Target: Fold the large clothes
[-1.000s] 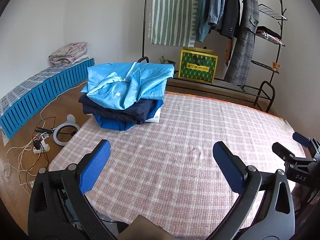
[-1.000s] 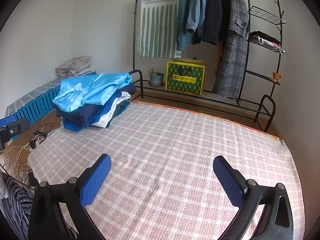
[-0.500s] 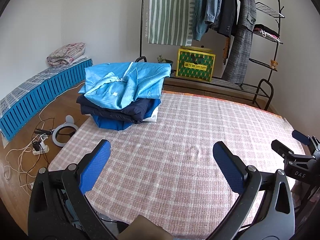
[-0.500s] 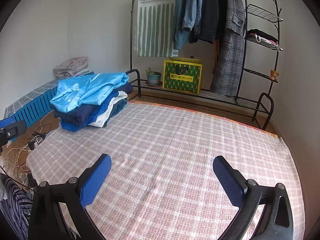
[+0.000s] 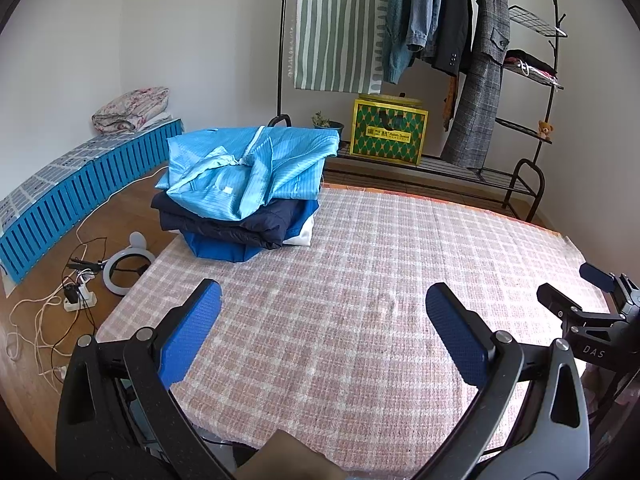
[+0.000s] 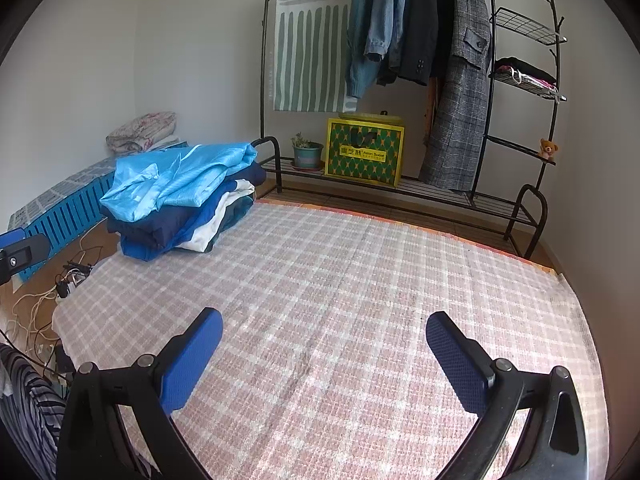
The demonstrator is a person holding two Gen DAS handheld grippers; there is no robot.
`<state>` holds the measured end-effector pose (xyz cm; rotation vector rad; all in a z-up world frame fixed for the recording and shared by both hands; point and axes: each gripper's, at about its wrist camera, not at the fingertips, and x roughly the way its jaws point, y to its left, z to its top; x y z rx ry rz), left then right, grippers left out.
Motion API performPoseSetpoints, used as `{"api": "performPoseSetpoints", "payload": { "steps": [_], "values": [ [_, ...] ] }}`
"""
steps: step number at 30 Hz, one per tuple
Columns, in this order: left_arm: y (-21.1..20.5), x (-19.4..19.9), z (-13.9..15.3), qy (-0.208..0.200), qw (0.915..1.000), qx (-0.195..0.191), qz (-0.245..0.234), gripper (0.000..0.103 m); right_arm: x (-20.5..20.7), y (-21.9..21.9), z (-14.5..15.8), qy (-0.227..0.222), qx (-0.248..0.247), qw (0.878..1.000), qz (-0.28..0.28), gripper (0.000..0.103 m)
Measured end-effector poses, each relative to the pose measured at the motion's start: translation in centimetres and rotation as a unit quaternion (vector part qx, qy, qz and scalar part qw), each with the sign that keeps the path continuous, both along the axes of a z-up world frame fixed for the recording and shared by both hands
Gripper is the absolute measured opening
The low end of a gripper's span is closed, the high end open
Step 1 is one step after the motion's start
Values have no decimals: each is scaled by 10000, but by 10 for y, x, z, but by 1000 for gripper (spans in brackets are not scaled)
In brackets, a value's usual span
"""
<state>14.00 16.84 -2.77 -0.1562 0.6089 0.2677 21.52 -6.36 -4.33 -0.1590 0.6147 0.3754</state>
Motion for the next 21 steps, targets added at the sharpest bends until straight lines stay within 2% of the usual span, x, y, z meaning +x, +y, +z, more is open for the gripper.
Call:
{"api": "performPoseSetpoints", "payload": {
  "steps": [21],
  "values": [
    [1, 2, 6, -61, 9999, -43, -93, 103, 0, -1, -2, 16, 2, 10000, 10, 103]
  ]
}}
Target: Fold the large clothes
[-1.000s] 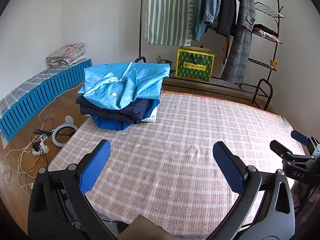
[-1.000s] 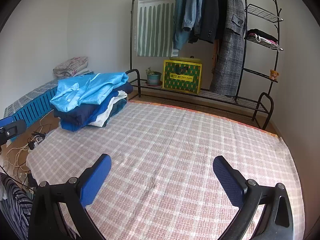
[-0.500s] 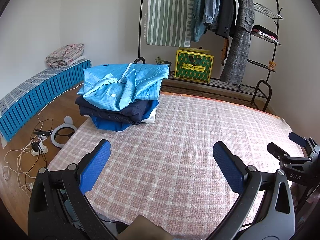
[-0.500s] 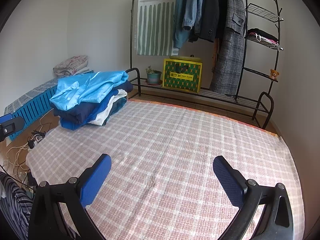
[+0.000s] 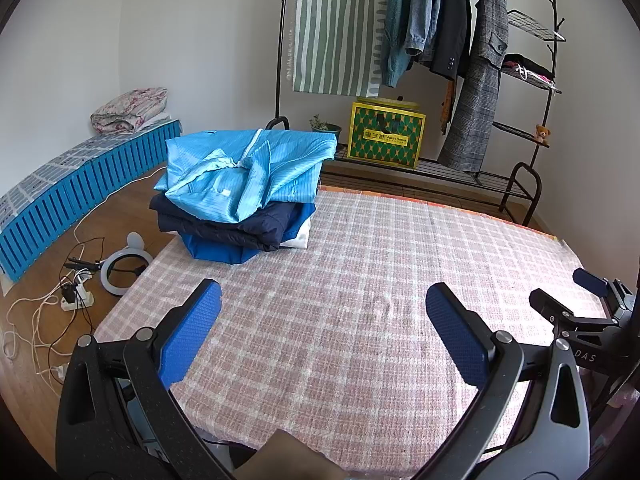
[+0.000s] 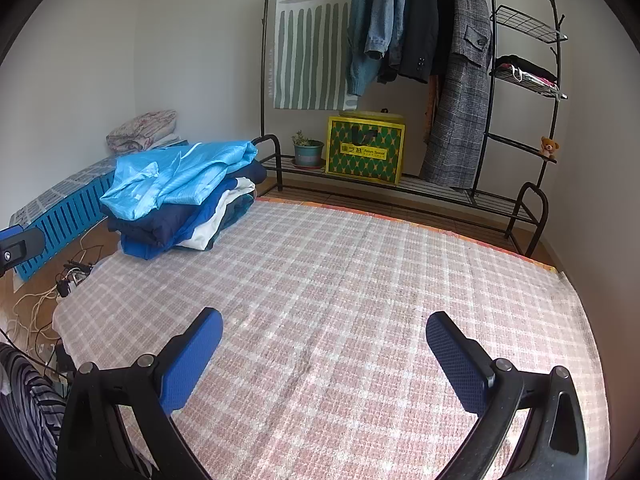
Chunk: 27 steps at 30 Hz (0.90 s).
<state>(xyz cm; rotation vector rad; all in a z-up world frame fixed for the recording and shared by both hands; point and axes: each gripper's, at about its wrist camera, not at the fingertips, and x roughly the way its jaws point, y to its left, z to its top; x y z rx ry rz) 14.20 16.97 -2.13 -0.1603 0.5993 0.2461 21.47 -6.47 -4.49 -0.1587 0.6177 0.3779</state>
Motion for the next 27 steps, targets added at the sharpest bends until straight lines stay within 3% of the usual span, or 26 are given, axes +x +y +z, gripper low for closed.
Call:
{"api": "performPoseSetpoints", "payload": {
  "steps": [27],
  "values": [
    [-4, -3, 1, 22, 9999, -101, 0, 103, -3, -1, -3, -5, -42, 10000, 36, 103]
  ]
}}
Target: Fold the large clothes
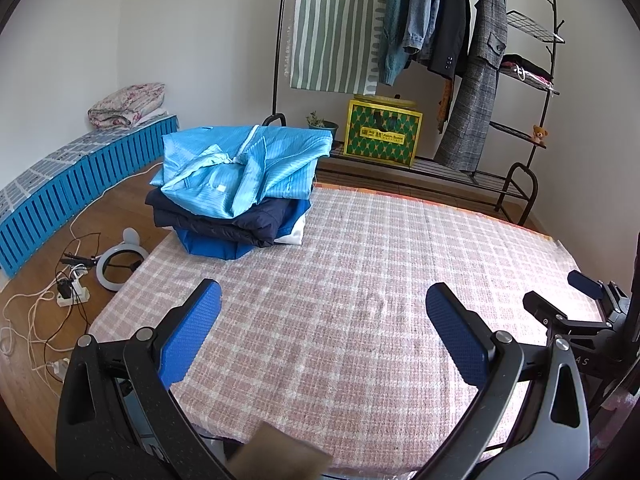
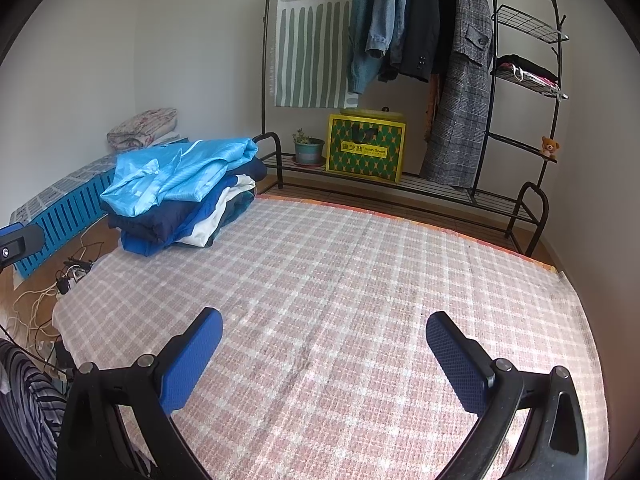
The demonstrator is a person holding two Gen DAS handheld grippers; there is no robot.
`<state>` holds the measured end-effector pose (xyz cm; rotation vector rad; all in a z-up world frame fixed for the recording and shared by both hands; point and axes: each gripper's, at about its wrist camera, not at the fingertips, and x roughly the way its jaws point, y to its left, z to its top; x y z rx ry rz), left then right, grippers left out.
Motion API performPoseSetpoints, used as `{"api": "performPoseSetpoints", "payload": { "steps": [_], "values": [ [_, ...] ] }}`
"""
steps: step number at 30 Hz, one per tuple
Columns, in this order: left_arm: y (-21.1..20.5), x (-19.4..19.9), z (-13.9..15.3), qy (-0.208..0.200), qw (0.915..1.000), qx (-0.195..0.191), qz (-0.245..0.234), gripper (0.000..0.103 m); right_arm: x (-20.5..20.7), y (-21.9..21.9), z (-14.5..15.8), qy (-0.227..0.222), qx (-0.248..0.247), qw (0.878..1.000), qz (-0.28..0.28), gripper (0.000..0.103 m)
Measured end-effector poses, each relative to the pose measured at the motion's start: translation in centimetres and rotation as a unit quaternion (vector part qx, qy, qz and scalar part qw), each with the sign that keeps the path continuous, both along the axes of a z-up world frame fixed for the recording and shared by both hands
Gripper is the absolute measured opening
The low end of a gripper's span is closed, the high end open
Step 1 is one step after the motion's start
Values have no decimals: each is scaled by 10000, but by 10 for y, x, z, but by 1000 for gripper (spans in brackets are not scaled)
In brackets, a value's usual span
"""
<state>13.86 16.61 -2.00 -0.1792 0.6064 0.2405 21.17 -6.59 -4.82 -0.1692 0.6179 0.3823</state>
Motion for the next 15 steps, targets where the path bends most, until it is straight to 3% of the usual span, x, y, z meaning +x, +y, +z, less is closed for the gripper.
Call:
{"api": "performPoseSetpoints", "payload": {
  "steps": [6, 15],
  "values": [
    [-5, -1, 2, 83, 9997, 194, 121, 103, -1, 0, 0, 5, -14, 10000, 4, 103],
    [-1, -3, 2, 24, 9998, 170, 139, 103, -1, -1, -4, 5, -66, 10000, 44, 103]
  ]
}}
